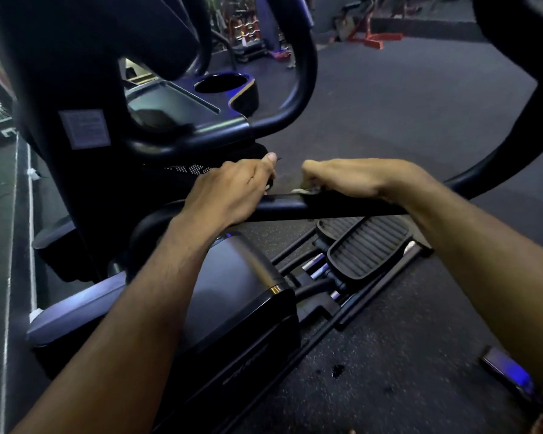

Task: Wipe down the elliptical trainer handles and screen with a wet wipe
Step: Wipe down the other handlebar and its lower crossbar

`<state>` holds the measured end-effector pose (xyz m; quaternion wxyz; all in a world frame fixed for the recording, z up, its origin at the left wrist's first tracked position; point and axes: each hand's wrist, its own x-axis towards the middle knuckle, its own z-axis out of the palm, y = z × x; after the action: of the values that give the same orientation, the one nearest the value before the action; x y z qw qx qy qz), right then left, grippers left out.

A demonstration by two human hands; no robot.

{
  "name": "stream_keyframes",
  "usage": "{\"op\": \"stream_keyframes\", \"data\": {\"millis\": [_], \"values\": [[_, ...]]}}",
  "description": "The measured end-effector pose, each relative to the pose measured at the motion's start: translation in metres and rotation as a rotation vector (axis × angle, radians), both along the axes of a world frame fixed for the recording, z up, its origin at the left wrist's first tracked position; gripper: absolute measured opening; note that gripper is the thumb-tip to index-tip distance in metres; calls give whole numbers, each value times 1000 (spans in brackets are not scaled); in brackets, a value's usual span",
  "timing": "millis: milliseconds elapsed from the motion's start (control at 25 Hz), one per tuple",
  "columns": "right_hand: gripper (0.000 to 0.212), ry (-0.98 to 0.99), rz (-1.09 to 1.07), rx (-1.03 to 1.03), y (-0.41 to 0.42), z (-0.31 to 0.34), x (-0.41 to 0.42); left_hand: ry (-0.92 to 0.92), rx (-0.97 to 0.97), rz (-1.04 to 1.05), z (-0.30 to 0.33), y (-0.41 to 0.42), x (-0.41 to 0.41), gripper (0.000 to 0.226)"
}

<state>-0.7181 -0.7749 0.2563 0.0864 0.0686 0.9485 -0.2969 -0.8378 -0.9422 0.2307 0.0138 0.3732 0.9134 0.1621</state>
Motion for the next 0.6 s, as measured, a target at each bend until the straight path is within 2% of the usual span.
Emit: {"op": "stream_keyframes", "data": {"millis": [120,200,280,440,600], "values": [[51,29,36,-26,-11,-8,-9,32,-42,-45,-1,18,4,60],[48,52,52,25,-14,-14,-11,29,-27,-56,1,25,3,61],[42,50,59,201,5,-18,3,37,-40,-63,-2,25,-1,61],[32,-136,78,514,47,-16,38,38,-83,-91,-3,26,0,65],[41,-314,66,770,70,1,67,82,-154,-181,3,48,28,63]]}}
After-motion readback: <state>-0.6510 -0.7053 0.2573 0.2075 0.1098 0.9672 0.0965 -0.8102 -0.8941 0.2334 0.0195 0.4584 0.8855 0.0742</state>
